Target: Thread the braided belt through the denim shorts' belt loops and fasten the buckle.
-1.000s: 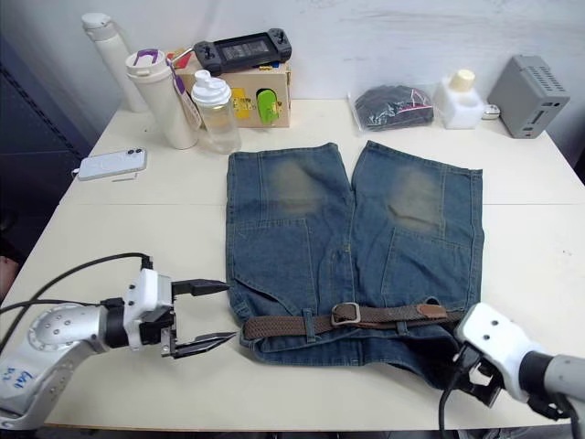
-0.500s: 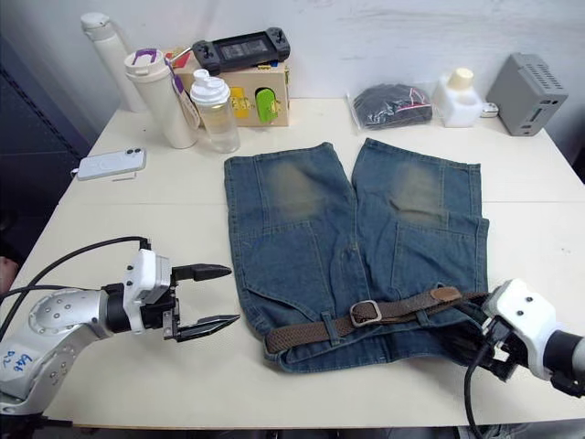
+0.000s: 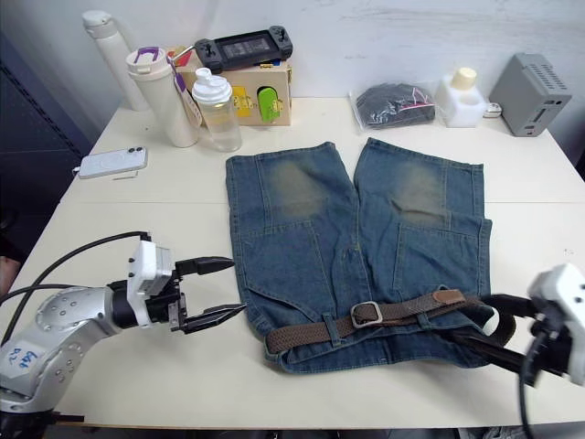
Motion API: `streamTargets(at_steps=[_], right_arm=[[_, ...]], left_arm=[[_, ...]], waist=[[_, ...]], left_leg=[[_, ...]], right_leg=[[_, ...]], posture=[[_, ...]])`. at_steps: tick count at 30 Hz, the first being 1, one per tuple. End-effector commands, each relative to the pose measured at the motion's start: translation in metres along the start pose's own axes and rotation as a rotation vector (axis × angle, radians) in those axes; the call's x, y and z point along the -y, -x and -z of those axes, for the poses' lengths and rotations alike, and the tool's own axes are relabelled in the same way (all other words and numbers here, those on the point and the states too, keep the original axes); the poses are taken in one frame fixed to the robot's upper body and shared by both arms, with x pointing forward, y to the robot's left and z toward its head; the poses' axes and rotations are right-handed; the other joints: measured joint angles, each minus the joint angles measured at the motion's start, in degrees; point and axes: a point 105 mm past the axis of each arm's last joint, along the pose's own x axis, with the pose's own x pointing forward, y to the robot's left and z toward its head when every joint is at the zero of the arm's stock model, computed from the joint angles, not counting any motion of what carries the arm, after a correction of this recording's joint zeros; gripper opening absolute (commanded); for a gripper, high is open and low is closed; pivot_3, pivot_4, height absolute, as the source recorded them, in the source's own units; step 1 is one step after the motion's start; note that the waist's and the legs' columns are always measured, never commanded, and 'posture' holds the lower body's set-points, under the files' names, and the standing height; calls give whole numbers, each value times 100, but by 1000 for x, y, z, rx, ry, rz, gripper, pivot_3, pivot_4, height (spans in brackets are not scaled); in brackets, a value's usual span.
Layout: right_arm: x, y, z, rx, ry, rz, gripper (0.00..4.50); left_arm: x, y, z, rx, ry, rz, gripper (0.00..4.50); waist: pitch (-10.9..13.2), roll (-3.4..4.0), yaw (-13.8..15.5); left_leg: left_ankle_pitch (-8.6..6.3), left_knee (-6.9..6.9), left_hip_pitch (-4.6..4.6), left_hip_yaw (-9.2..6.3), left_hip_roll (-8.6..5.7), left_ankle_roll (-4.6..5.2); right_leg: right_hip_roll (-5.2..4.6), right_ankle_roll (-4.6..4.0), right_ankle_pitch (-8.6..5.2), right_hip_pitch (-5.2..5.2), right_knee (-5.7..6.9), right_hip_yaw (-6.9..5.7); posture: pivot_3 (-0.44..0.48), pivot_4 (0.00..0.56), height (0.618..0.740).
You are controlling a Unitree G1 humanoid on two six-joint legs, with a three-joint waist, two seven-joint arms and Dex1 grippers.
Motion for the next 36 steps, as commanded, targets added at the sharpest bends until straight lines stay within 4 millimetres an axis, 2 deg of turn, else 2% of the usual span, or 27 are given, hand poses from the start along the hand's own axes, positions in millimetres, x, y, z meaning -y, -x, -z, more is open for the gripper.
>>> streamTargets(at_steps=[1,5,7,8,11,25,36], right_arm=[[4,19,-11,53,-2,-8,4458],[18,28,-40,201,27,40,4458],[24,23,-54,266,51,70,4458],[27,19,-55,269,59,89,4458],[32,12,-50,255,68,123,4458],[31,4,-37,239,50,142,4458],[42,-6,-31,239,76,241,4458]], left_arm=[[6,5,-11,14,-33,26,4500],[11,7,-23,52,-20,52,4500],[11,5,-27,66,-15,53,4500],[11,4,-28,71,-16,52,4500],[12,2,-29,68,-27,45,4500],[5,-4,-29,79,-47,30,4500],[-16,-8,-27,95,-94,-66,4500]], waist=[[0,0,-2],[4,1,-48],[5,4,-41],[6,7,-33],[7,9,12],[8,10,1],[8,11,0]], left_leg=[[0,0,1,1,0,0],[2,2,7,4,0,3],[4,2,9,2,2,0],[5,2,10,1,3,-2],[7,0,3,-4,3,-6],[10,1,-10,3,0,0],[15,2,0,5,0,-5]], right_leg=[[-1,0,0,1,1,2],[-5,-5,4,2,8,11],[-6,-11,9,1,10,10],[-6,-12,9,0,11,9],[-5,-13,8,-6,11,3],[2,-1,15,-2,-13,-1],[2,-1,15,-3,3,5]], posture=[[0,150,690],[0,150,690],[0,150,690],[0,150,690],[0,150,690],[0,150,690],[0,150,690]])
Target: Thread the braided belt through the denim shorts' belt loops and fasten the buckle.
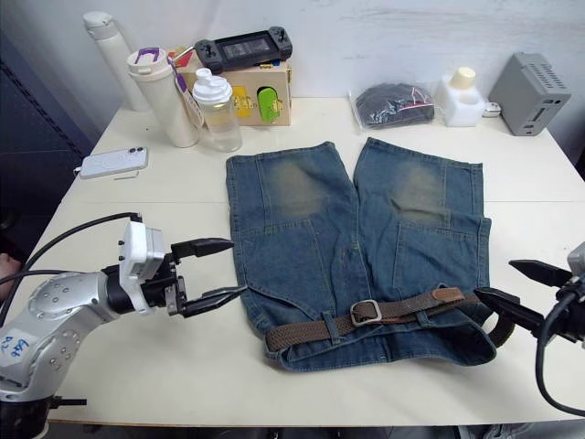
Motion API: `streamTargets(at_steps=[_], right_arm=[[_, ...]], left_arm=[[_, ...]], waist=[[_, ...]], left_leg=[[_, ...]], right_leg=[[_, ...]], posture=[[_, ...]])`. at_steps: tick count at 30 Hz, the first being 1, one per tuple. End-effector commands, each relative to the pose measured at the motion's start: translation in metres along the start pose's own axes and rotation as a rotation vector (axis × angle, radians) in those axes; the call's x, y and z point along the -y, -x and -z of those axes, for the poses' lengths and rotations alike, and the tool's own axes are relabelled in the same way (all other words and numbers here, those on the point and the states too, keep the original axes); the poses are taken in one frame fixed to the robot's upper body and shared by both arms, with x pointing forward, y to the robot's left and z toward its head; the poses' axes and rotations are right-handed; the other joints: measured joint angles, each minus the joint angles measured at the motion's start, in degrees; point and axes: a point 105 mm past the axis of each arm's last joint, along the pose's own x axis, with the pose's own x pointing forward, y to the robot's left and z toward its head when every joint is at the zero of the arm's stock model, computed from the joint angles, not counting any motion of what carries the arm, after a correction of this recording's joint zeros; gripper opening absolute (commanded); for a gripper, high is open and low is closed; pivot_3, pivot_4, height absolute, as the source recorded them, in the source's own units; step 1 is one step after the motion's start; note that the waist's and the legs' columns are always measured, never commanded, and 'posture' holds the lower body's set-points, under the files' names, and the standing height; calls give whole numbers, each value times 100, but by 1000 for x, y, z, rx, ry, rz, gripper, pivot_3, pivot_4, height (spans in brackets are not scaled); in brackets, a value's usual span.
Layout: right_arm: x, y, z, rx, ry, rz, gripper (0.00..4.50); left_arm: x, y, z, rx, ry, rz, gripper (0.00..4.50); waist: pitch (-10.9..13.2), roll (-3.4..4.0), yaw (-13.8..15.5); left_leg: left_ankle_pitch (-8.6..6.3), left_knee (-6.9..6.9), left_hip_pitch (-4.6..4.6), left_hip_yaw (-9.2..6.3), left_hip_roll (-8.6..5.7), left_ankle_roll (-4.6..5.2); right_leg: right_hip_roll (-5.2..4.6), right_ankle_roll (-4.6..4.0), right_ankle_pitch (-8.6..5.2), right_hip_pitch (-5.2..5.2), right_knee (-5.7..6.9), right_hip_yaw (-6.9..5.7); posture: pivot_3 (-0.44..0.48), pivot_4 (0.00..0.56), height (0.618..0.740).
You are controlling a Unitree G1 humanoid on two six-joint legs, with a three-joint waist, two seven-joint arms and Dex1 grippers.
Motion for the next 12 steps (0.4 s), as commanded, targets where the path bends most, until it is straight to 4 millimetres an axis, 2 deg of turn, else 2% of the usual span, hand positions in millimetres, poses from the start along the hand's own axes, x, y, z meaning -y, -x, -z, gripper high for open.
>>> streamTargets(at_steps=[1,12], right_arm=[[3,0,-6,39,40,39,4458],[5,-5,-8,52,41,48,4458]], left_arm=[[-4,-1,-3,13,-39,-22,4500],[-8,-4,-3,30,-36,-37,4500]], waist=[[0,0,0],[0,0,-1]], left_leg=[[0,0,0,0,0,0],[1,1,0,1,0,-2]], right_leg=[[0,0,0,0,0,0],[0,0,0,-1,4,0]], posture=[[0,150,690],[0,150,690]])
